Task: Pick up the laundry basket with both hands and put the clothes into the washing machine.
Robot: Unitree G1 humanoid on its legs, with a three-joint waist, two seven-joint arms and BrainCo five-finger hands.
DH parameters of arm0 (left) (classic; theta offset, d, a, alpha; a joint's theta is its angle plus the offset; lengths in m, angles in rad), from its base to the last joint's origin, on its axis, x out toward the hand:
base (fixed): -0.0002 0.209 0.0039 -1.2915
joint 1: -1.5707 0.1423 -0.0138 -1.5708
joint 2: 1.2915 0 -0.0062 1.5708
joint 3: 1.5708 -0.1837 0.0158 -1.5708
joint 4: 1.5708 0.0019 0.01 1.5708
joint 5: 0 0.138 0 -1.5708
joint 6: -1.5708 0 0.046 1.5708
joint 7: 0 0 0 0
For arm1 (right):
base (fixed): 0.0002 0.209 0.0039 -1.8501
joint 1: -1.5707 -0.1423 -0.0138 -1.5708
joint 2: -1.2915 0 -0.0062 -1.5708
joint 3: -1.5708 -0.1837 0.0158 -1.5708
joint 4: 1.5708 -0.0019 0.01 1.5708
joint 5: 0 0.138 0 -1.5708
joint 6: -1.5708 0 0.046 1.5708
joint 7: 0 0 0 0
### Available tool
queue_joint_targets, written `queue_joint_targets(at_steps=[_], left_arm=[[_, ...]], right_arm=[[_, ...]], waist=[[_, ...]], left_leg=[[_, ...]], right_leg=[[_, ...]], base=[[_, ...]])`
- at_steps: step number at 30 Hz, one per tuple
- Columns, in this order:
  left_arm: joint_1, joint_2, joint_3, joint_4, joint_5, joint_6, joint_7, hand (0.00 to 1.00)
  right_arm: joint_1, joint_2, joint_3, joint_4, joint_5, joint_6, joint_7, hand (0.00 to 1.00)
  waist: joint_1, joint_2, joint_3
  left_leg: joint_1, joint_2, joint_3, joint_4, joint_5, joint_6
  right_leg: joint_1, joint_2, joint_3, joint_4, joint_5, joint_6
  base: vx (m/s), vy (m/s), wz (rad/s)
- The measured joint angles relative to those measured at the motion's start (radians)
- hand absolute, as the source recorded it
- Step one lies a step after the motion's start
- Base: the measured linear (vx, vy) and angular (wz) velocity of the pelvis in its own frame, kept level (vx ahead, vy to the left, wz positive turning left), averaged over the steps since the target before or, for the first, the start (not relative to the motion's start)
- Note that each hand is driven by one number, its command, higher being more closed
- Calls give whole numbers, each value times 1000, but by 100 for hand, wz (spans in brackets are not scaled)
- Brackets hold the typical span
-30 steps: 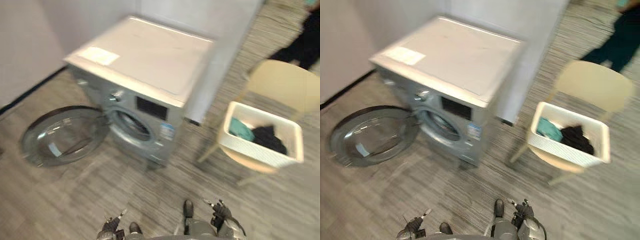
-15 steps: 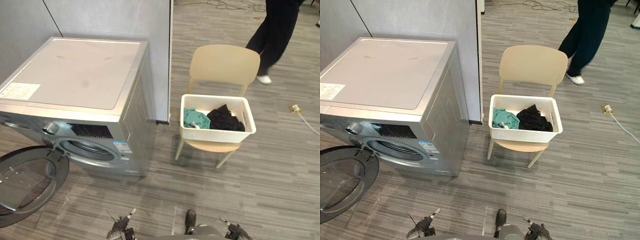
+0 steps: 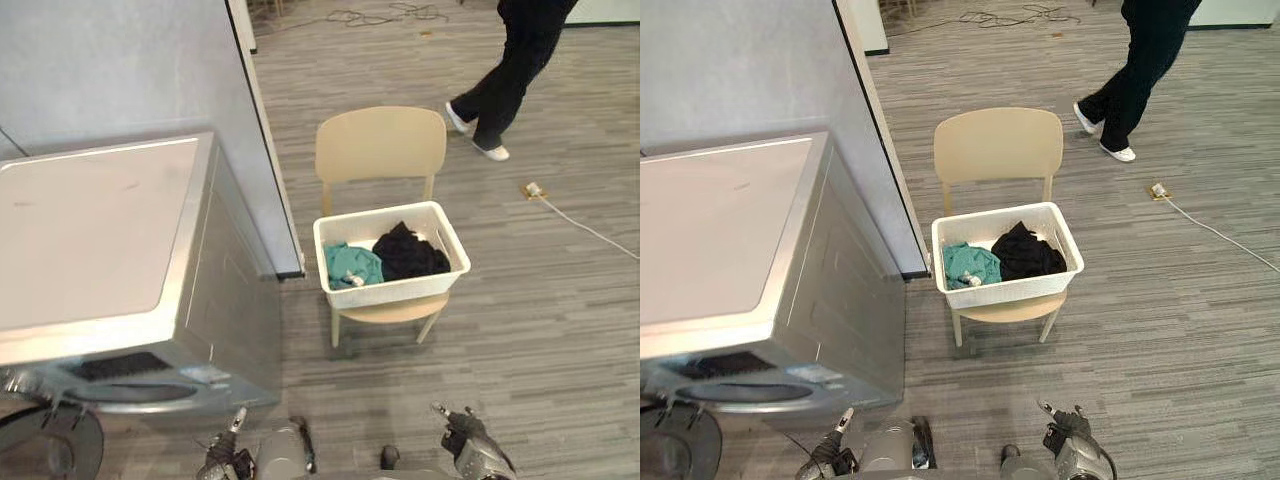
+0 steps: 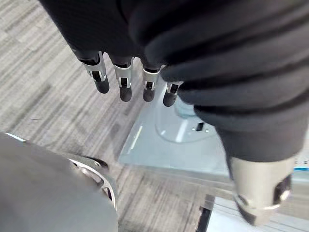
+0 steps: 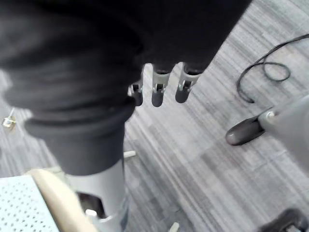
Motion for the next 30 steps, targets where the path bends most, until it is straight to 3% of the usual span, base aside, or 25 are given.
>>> queue_joint_targets(at_steps=[2,5,7,8,10,11,13,14,15,17,19,20,22,26,30], left_arm=[[1,12,1,4,0,4,-1,0],[22,56,-30,84,8,43,1,0],[64,59,-49,89,12,56,0,0],[101,74,-80,91,12,59,0,0],[123,76,-120,91,11,63,3,0],[126,76,-129,91,11,64,6,0],[134,76,-154,85,11,63,26,0],[135,75,-154,78,10,64,33,0],[132,85,-153,75,10,63,45,0],[131,74,-153,68,9,62,55,0],[114,83,-152,68,9,55,64,0],[112,80,-152,68,11,53,65,0],[115,76,-150,68,18,45,65,0],[114,85,-140,58,48,23,59,0],[114,92,-123,62,98,25,41,0]], right_arm=[[10,16,8,12,-19,3,13,0],[7,15,9,51,-39,6,25,0],[3,14,10,60,-58,7,35,0],[6,12,19,64,-71,7,36,0],[12,11,32,64,-74,8,34,0],[6,9,49,61,-73,8,31,0],[3,12,95,12,-68,8,26,0],[-1,18,120,-26,-68,8,22,0],[-7,31,166,-111,-68,7,13,0],[-30,30,200,-188,-68,10,1,0],[-28,26,227,-273,-73,0,-14,0],[-19,20,236,-326,-78,0,-14,0],[21,-2,260,-435,-82,-3,-14,0],[82,-37,321,-679,-119,-62,-9,0],[99,-37,420,-760,-158,-92,16,0]], waist=[[3,-20,-8],[2,-29,-20],[4,-29,-19],[-4,-28,-19],[-3,-28,-16],[3,-28,-5],[2,-28,-3],[2,-35,-1],[2,-57,-1],[2,-41,-5],[2,-52,1],[-1,-48,7],[-6,-43,5],[-3,-70,-11],[-1,-86,-25]], left_leg=[[17,-29,32,62,-64,42],[96,-56,62,31,-85,72],[174,-61,75,-29,-85,73],[212,-59,71,-51,-87,76],[252,-55,67,-73,-87,77],[290,-54,68,-101,-87,77],[318,-52,73,-123,-87,76],[326,-55,74,-130,-86,73],[329,-78,65,-141,-84,50],[312,-52,39,-183,-55,9],[281,-62,28,-198,-54,6],[268,-60,13,-195,-50,2],[277,-50,-20,-194,-48,-4],[255,-47,-58,-187,-52,-11],[248,-50,-64,-187,-52,-12]], right_leg=[[0,-39,6,42,18,17],[-19,-60,9,152,46,22],[-95,-50,29,346,84,87],[-149,-40,27,484,121,155],[-236,-34,6,680,106,182],[-285,-46,-38,749,65,166],[-344,-71,-108,706,43,144],[-361,-79,-136,622,75,116],[-366,-76,-150,455,177,86],[-315,-37,-140,296,178,83],[-270,-26,-133,130,173,75],[-252,-22,-139,74,186,50],[-206,-8,-154,12,214,45],[-155,-5,-187,-111,270,45],[-142,-9,-192,-149,293,46]], base=[[432,327,-25],[364,224,-33],[286,127,-36],[285,91,6],[261,43,27],[216,-24,30],[139,-69,25],[86,-165,16],[85,-159,3],[55,-214,-32],[-22,-187,-26],[-33,-99,3],[-34,-90,15],[-60,-35,16],[-23,-5,4]])
